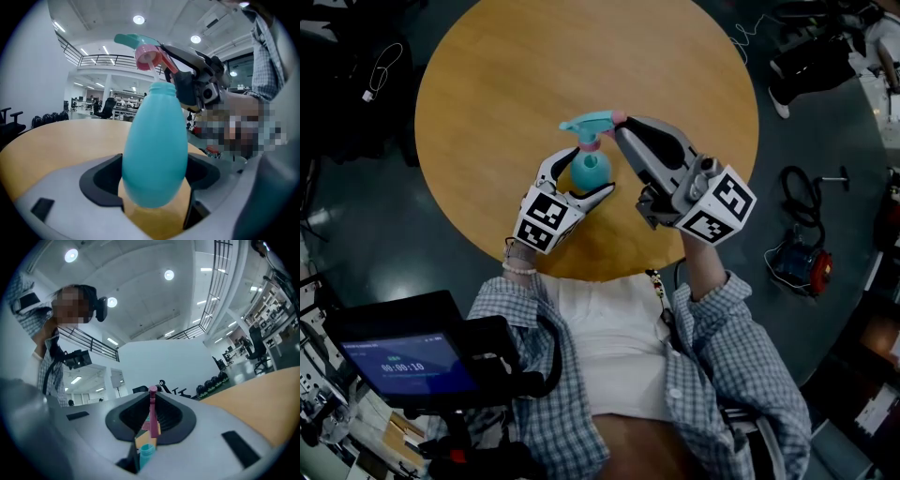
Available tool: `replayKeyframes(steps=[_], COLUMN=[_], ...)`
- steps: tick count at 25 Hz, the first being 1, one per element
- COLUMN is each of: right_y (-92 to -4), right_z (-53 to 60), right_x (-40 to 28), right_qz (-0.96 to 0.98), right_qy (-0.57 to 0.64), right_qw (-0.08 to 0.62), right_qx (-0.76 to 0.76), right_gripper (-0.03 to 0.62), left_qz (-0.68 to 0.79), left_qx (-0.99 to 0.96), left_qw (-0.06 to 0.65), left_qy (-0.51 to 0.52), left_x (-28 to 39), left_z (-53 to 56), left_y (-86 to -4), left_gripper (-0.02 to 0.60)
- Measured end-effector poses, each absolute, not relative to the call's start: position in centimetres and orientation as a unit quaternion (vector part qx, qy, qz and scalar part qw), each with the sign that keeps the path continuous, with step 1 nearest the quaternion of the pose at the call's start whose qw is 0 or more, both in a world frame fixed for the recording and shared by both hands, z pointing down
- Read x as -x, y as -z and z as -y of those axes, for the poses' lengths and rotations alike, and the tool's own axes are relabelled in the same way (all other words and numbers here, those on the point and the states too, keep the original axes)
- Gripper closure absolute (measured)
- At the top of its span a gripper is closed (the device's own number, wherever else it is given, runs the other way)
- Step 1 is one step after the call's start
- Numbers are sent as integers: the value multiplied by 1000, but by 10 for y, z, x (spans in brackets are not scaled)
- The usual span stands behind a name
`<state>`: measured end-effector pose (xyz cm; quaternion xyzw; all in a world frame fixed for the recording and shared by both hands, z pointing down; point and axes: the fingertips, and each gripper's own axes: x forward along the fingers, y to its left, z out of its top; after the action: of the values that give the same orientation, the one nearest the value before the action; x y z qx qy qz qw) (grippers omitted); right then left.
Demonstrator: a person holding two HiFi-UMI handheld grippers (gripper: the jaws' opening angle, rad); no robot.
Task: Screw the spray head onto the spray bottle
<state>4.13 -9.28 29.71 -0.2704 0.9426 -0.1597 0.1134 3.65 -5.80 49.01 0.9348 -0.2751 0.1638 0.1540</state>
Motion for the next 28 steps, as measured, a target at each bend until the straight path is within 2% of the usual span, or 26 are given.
replayKeyframes(steps=[6,15,28], right_y=[-308,-313,-319], right_z=[83,75,60], right_x=[-35,-33,-32], right_qz=[-952,-950,-954], right_qy=[112,101,66], right_qw=[80,85,56], right_qx=[274,283,288], right_gripper=[569,569,569], left_qz=[300,311,318], left_qx=[-928,-925,-919], left_qw=[166,163,154], left_qy=[-145,-147,-173], left_x=[-32,-31,-29], left_z=[69,75,75], left_y=[-483,-480,-488], left_gripper=[169,169,169])
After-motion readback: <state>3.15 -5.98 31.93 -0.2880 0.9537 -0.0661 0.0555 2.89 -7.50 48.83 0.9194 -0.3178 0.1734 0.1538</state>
